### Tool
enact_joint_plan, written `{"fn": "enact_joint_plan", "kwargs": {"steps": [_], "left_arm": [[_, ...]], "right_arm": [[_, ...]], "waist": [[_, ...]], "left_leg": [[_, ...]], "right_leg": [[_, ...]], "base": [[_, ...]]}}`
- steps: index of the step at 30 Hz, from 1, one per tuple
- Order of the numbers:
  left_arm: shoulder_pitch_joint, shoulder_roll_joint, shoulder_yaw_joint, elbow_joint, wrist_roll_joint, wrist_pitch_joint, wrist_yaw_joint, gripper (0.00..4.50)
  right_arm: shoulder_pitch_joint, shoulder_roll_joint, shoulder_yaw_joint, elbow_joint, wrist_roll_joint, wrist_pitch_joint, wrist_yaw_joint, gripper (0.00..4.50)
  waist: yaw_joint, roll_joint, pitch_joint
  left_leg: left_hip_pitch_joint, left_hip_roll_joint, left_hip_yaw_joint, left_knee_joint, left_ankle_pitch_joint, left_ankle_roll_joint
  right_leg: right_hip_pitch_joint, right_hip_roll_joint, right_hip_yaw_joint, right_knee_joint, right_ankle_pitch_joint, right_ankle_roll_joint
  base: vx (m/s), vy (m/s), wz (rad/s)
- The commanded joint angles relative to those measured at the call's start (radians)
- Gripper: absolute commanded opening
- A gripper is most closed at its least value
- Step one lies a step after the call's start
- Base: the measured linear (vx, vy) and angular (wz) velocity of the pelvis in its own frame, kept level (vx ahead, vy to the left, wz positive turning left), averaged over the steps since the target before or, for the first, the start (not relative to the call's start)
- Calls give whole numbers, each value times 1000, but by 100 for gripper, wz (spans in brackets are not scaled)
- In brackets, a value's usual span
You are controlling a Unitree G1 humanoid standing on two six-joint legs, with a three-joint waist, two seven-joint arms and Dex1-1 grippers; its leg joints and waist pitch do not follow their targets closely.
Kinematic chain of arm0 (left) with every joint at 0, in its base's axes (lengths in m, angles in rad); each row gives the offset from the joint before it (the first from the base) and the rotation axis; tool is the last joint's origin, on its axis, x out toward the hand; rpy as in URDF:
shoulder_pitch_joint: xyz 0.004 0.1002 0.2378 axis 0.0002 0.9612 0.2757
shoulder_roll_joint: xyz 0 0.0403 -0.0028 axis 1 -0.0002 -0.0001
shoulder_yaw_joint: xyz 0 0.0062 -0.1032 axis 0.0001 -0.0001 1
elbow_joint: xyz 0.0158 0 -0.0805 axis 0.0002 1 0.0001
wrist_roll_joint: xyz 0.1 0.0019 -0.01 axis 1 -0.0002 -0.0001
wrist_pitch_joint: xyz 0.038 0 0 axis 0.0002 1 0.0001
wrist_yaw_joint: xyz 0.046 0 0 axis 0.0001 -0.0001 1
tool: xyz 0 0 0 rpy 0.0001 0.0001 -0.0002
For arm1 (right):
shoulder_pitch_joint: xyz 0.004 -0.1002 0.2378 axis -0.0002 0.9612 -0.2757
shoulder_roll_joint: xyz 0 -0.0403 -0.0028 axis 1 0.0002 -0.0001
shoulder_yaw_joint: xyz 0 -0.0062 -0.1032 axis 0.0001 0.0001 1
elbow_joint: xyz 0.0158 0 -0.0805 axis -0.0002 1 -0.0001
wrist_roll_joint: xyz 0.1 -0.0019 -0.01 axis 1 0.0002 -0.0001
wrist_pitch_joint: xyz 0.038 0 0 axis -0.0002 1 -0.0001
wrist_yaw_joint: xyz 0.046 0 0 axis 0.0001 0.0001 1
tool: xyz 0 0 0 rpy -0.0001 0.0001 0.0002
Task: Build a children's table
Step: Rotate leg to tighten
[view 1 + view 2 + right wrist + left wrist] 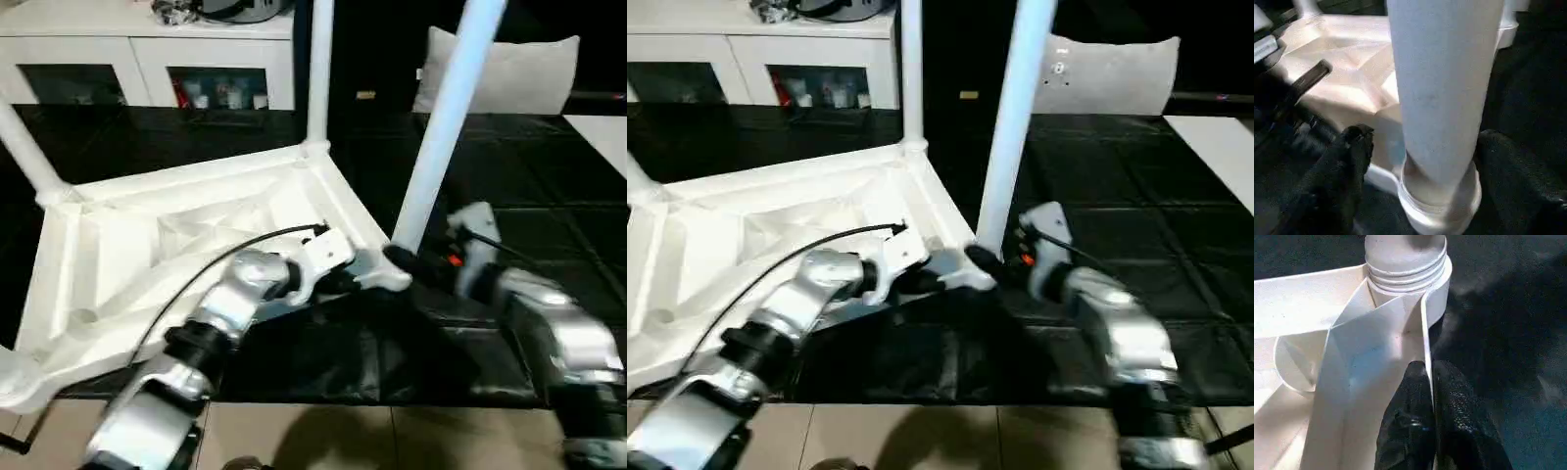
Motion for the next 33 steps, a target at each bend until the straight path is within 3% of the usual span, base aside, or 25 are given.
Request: {"fn": "enact_joint_plan", "kwargs": {"steps": [1, 4, 10, 13, 15, 19, 26, 33], "left_arm": [[-17, 34, -28, -9, -23, -80, -111, 0], [-27, 58, -50, 21, -9, -143, -148, 0], [-35, 104, -86, 42, -8, -237, -295, 0], [-46, 128, -101, 43, -17, -270, -366, 0], [-50, 142, -113, 43, -13, -282, -396, 0], [-54, 149, -113, 45, -21, -294, -425, 0], [-56, 151, -111, 59, -28, -313, -445, 0], [-32, 129, -87, 33, -59, -247, -427, 0]], "right_arm": [[11, -73, 69, -21, -45, -105, 115, 380], [14, -99, 88, -17, -42, -129, 186, 380], [0, -141, 118, 17, 5, -166, 351, 353], [1, -165, 140, 12, 41, -131, 441, 309], [7, -178, 151, -1, 49, -111, 475, 305], [16, -189, 160, -18, 68, -81, 511, 268], [19, -189, 168, -20, 89, -62, 531, 206], [46, -153, 158, -63, 128, 10, 486, 192]], "waist": [[10, -12, -66], [12, -13, -63], [36, -12, -65], [42, -12, -65], [48, -12, -66], [56, -16, -65], [57, -17, -67], [57, -20, -66]], "left_leg": [[2, 66, -28, -51, -52, 113], [3, 69, -26, -52, -68, 116], [11, 80, -27, -53, -79, 116], [9, 79, -27, -52, -77, 116], [8, 79, -26, -51, -73, 120], [10, 79, -26, -52, -71, 113], [8, 77, -25, -51, -62, 110], [7, 78, -26, -52, -59, 108]], "right_leg": [[59, -131, 68, -88, -158, -91], [57, -130, 69, -87, -162, -92], [52, -136, 71, -82, -167, -112], [53, -137, 70, -80, -165, -117], [54, -136, 71, -79, -166, -111], [51, -137, 69, -83, -204, -98], [51, -137, 67, -80, -189, -96], [52, -138, 66, -80, -191, -95]], "base": [[0, 0, 0], [0, 0, 0], [0, 0, 0], [0, 0, 0], [0, 0, 0], [0, 0, 0], [0, 0, 0], [0, 0, 0]]}}
